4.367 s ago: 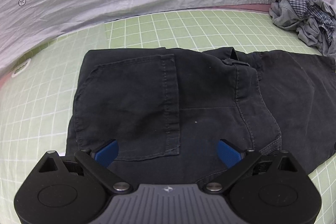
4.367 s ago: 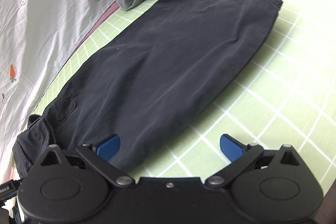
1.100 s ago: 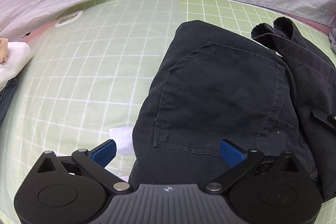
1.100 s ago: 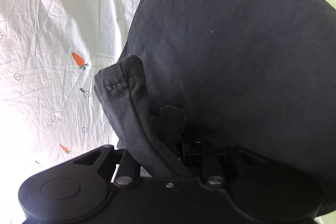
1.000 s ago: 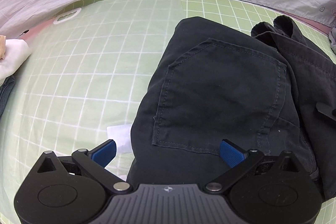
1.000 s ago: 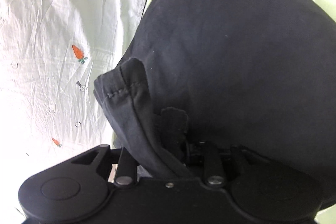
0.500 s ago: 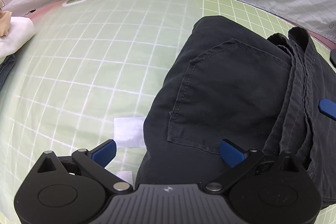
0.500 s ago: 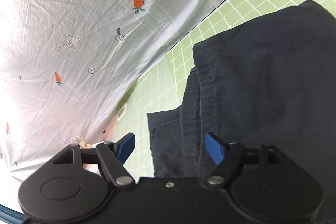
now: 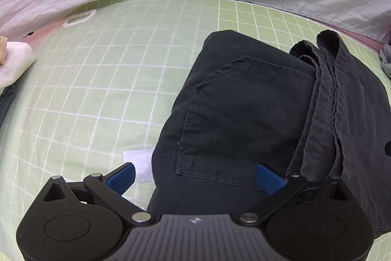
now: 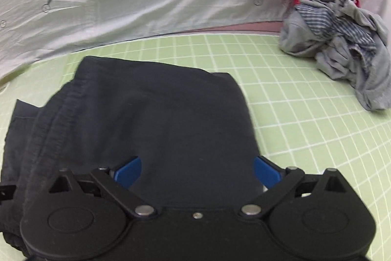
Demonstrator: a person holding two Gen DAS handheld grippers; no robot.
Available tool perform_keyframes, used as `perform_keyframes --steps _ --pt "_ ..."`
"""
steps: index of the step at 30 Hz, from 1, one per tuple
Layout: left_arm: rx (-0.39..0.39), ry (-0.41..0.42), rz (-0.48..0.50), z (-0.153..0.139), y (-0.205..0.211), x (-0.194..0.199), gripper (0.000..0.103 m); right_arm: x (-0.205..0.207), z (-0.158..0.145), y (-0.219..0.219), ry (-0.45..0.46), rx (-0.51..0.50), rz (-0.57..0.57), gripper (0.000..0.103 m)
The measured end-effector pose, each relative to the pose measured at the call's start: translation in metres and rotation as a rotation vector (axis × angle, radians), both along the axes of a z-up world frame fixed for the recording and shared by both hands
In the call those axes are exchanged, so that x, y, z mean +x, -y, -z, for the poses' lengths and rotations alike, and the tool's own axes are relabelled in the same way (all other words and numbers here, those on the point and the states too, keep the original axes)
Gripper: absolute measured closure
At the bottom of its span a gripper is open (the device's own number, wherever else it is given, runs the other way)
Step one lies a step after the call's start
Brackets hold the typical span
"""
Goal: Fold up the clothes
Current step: 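Lay the folded edge down and open the right tool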
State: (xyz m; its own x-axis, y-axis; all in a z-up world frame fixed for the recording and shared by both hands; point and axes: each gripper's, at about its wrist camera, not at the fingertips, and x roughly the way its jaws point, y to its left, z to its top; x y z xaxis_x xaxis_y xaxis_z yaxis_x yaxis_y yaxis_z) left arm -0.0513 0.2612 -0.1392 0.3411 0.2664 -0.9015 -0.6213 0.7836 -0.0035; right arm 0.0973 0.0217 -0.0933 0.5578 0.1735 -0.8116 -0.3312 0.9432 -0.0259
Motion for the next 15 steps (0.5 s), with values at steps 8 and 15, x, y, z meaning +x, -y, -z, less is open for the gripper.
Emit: perform_keyframes --steps 8,15 --pt "-0.042 0.092 0.139 -0.019 0.027 0.032 0.000 0.002 0.020 0.055 -0.031 -0.022 0.169 0.001" --pt "-0.073 0.130 0.276 -0.027 0.058 0.065 0.003 0.001 0.024 0.072 -0.049 0.005 0.197 0.001"
